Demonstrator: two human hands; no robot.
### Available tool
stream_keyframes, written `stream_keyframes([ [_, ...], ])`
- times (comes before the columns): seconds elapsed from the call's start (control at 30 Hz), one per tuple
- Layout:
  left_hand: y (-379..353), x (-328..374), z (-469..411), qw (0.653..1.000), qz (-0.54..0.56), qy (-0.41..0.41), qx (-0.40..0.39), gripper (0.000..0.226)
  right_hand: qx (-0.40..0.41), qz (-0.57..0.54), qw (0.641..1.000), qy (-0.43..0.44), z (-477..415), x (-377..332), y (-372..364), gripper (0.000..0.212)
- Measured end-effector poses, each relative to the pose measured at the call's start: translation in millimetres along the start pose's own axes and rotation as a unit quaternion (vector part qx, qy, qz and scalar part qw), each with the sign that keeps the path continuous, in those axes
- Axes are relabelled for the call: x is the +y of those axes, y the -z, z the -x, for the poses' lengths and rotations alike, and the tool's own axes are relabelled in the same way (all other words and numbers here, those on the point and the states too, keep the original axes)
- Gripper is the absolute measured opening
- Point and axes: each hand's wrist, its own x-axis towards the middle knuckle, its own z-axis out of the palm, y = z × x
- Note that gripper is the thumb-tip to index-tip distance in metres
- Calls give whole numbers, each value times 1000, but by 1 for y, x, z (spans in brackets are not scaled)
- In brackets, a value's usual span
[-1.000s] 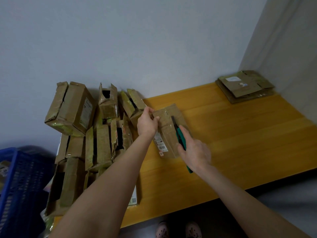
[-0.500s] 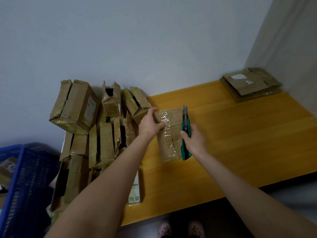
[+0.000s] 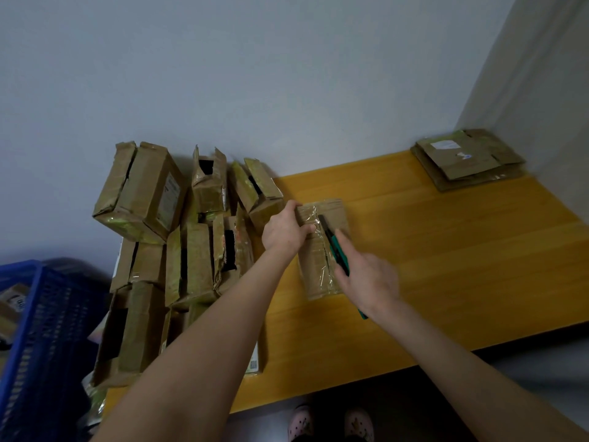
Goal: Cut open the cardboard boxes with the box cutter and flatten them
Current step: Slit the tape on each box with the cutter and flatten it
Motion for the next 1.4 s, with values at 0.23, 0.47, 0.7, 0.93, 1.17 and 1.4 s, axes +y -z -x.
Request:
stream_keyframes([
  [0.23,-1,5,3,1000,-27,6,9,52,-14,34,999,4,-4,-2,2,59],
  [0.47,-4,6,7,997,-46,-4,58,35,-52,82,995,-31,-16,-13,0,65],
  [0.7,-5,7,8,997,-37,5,73,32,-63,100,992,-35,-15,-10,-5,68],
  [0.93,-1,2,6,997,-49,9,67,34,-78,53,995,-44,-7,-6,-6,64],
  [1.17,2,11,8,993,-91,-37,60,35,0,16,1000,-25,-12,-2,9,49],
  [1.4,2,11,6,992,-99,-46,60,36,-46,-122,991,-41,-19,13,4,54],
])
